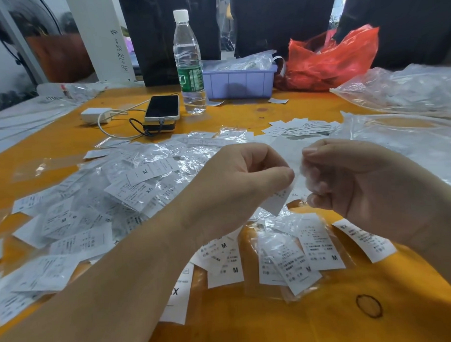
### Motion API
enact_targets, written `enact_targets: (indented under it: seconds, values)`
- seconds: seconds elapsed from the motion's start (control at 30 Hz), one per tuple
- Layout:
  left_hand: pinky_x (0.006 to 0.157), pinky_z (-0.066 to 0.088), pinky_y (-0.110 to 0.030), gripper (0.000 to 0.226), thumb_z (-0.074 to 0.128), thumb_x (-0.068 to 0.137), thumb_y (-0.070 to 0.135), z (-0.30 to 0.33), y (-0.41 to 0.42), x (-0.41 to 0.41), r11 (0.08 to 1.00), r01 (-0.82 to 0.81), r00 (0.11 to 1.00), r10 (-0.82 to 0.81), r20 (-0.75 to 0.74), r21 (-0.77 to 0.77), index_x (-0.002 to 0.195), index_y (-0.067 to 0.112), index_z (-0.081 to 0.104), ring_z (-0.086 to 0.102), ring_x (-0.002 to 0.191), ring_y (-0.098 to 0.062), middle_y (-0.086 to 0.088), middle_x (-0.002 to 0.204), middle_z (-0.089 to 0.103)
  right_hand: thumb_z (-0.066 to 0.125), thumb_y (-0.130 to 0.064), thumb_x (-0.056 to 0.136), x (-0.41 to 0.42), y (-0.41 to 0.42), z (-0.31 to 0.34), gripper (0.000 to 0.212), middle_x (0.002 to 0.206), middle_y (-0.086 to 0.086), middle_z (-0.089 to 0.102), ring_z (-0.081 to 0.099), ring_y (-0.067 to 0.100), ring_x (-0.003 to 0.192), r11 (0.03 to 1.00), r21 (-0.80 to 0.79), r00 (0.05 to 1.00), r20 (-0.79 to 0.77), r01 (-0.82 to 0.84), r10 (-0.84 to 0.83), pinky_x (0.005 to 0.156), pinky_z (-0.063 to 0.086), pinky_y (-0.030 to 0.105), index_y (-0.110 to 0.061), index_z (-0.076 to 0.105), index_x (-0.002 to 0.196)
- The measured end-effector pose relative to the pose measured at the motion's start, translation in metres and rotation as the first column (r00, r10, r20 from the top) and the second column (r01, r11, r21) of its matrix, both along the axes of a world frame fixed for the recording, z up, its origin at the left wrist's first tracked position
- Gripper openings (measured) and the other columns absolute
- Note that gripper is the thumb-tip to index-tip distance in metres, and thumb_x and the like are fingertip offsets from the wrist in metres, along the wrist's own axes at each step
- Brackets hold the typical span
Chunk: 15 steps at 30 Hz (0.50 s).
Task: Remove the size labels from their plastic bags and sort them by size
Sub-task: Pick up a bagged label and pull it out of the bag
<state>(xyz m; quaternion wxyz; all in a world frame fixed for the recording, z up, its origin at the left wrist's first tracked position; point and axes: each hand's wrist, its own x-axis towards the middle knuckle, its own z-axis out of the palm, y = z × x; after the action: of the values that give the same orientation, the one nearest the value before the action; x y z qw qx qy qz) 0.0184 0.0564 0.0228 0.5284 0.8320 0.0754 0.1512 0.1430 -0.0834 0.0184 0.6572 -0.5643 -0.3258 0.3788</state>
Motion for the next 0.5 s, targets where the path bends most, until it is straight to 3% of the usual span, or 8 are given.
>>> enact_targets:
  seconds: [0.1,0.23,0.4,0.5]
  values:
    - [0.068,0.046,-0.024,0.019,0.06,0.076,0.036,0.0001,-0.0011,0.0005,1.0,-0.002,1.0,0.002,-0.016,-0.015,0.076,0.021,0.071,0.059,0.068,-0.005,0.009,0.07,0.065,0.068,-0.023,0.069,-0.0002,0.0006,-0.0003,0.015,0.061,0.003,0.046,0.043,0.012,0.049,1.0,0.014,1.0,-0.026,0.001,0.0,0.048,0.046,0.025,-0.017,0.06,0.058]
    - [0.061,0.042,-0.015,0.025,0.059,0.076,0.036,0.0016,-0.0005,0.0002,0.998,-0.029,1.0,0.03,0.005,-0.061,0.076,0.013,0.07,0.055,0.065,-0.005,0.002,0.071,0.063,0.071,-0.019,0.068,-0.0003,-0.0009,-0.0012,0.012,0.06,0.003,0.049,0.045,0.013,0.05,0.996,0.008,0.996,0.007,-0.087,0.087,0.05,0.048,0.026,-0.016,0.061,0.063]
    - [0.06,0.044,-0.015,0.016,0.065,0.091,0.021,0.0016,-0.0011,-0.0007,0.998,-0.051,0.999,0.051,0.018,-0.027,0.08,0.01,0.071,0.055,0.064,-0.005,0.001,0.069,0.063,0.066,-0.021,0.073,-0.0013,-0.0001,-0.0012,0.015,0.059,0.003,0.047,0.044,0.013,0.051,0.992,-0.006,0.991,0.022,-0.13,0.13,0.051,0.047,0.026,-0.015,0.059,0.062]
    - [0.059,0.045,-0.016,0.019,0.067,0.088,0.031,0.0029,-0.0013,-0.0014,0.998,-0.06,0.997,0.06,0.037,-0.01,0.08,0.014,0.071,0.056,0.063,-0.005,0.001,0.068,0.063,0.068,-0.023,0.072,-0.0017,-0.0006,0.0002,0.012,0.06,0.001,0.045,0.043,0.012,0.052,0.99,0.005,0.99,0.019,-0.142,0.142,0.051,0.046,0.025,-0.016,0.063,0.064]
